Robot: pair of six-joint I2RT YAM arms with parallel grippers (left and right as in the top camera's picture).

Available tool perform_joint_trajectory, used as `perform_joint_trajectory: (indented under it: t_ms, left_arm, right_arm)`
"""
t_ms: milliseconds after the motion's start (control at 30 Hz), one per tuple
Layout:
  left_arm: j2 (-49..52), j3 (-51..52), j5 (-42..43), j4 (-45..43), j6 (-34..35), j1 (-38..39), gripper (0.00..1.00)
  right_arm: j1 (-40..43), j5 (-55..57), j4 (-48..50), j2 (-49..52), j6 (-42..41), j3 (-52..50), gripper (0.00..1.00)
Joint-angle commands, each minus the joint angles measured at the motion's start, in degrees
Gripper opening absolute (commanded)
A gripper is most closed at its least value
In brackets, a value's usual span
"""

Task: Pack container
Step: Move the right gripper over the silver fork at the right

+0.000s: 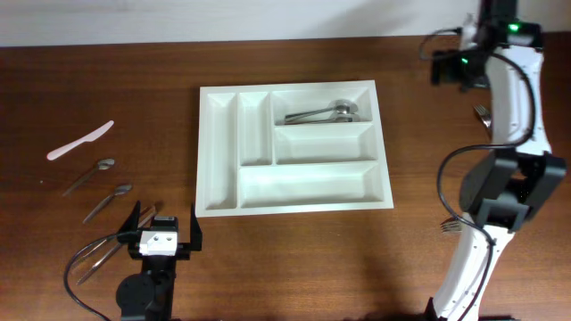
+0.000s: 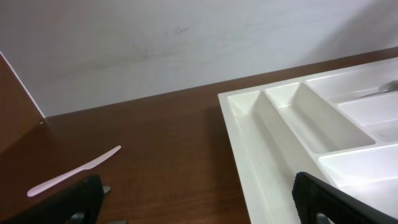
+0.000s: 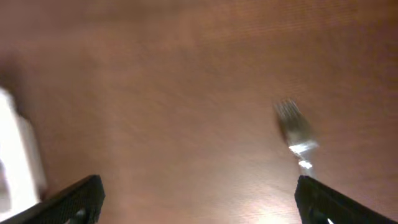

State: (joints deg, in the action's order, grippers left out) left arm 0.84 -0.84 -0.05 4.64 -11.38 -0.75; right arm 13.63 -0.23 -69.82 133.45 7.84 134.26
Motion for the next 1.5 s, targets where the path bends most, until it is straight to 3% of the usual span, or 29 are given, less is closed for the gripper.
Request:
perform_joint_trajectory:
  t_ms: [0,200,400,833,1467]
  left_arm:
    - [-0.5,0.4,-0.2,0.1,-0.7,0.2,0.99]
    - [-0.5,0.4,-0.2,0.1,-0.7,0.2,0.99]
    - [-0.5,0.4,-0.2,0.1,-0.7,0.2,0.99]
    - [-0.5,0.4,-0.2,0.1,-0.7,0.2,0.99]
    - [-0.5,0.3,-0.2,0.1,-0.7,0.2,0.99]
  right_arm:
    - [3.8,-1.0,-1.2,-1.8,13.5,0.0,0.99]
    - [9.3,-2.1,-1.6,-1.7,25.1,-4.0,0.99]
    - [11.6,-2.1,-1.3,-0.5,29.6,-6.3,0.99]
    - [12.7,2.4,-1.3,6.8,29.9,-6.6,0.99]
    - [14.6,-0.3,-1.1,10.7,31.0,-6.9,0.99]
